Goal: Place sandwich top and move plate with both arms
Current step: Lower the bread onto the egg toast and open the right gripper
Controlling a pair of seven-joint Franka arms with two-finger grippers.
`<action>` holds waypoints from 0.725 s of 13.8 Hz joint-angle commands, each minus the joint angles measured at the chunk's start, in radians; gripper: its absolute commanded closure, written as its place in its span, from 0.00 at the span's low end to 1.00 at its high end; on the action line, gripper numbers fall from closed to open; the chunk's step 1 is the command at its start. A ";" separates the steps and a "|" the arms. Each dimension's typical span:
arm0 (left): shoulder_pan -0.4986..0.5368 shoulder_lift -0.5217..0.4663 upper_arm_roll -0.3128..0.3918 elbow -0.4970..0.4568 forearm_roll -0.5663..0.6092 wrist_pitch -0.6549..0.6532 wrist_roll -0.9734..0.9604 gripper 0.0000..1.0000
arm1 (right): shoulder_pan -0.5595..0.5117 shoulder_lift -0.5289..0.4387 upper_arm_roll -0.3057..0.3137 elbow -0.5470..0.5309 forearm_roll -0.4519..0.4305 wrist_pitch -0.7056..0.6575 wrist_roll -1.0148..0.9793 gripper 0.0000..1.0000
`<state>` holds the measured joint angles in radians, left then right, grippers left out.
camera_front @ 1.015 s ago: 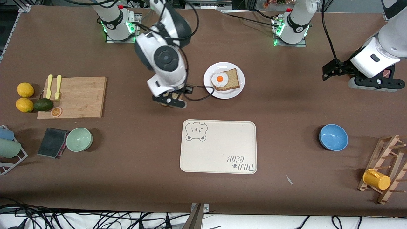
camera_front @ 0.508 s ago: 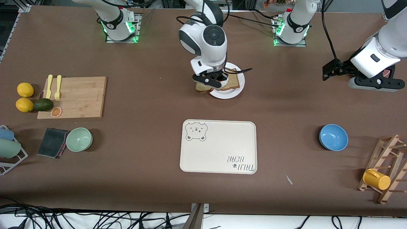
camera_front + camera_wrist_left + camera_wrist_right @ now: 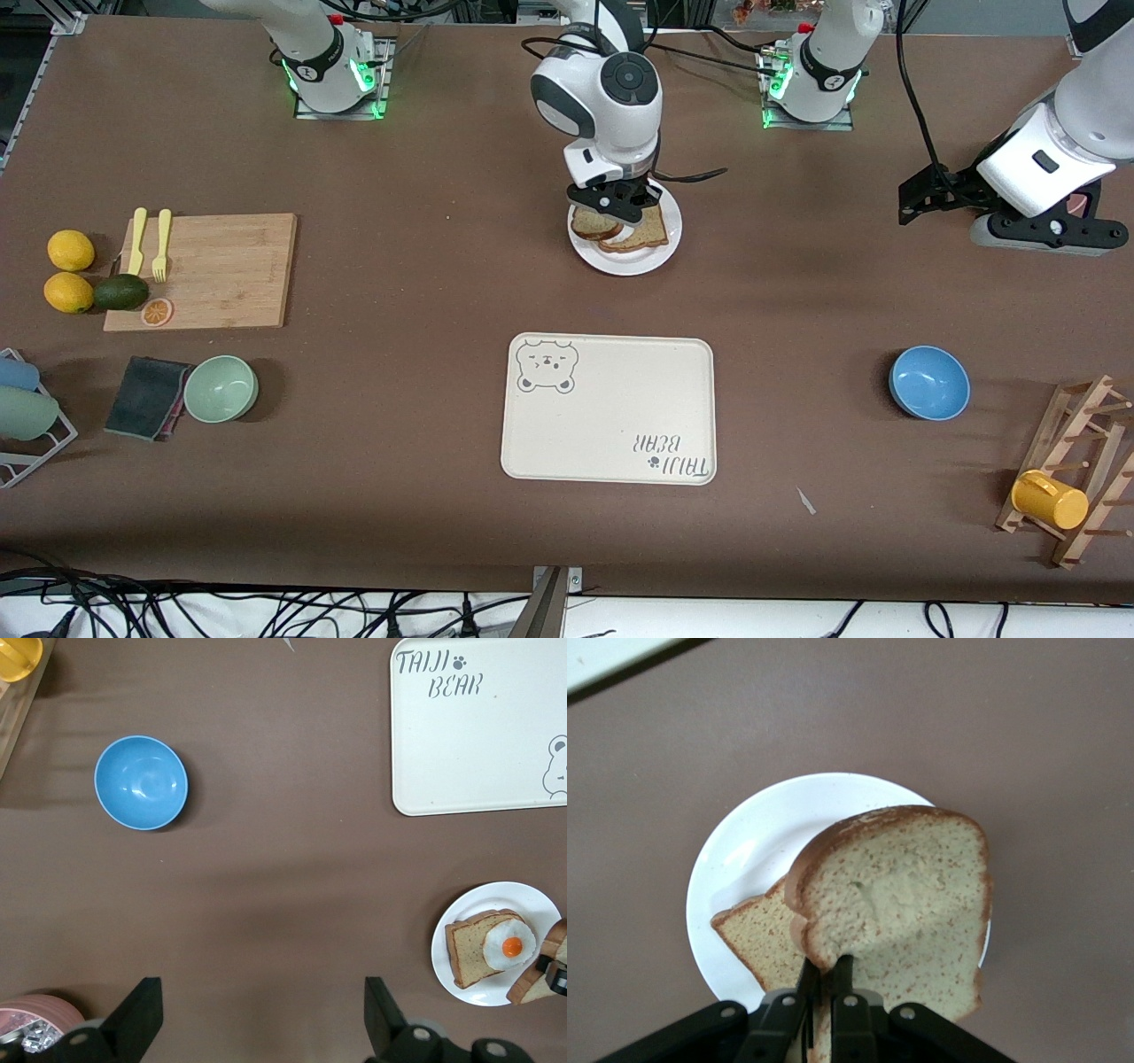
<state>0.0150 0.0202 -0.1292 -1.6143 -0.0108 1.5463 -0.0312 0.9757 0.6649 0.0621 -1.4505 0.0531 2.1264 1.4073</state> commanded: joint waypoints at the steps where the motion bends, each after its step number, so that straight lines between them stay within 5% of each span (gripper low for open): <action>1: -0.004 0.007 0.003 0.027 0.017 -0.026 0.022 0.00 | 0.004 0.025 -0.007 0.032 0.010 0.000 0.013 1.00; 10: -0.004 0.007 0.003 0.027 0.017 -0.026 0.022 0.00 | 0.006 0.065 -0.007 0.032 0.016 0.023 0.050 1.00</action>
<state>0.0150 0.0202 -0.1292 -1.6143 -0.0108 1.5452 -0.0312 0.9751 0.7202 0.0588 -1.4501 0.0539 2.1553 1.4384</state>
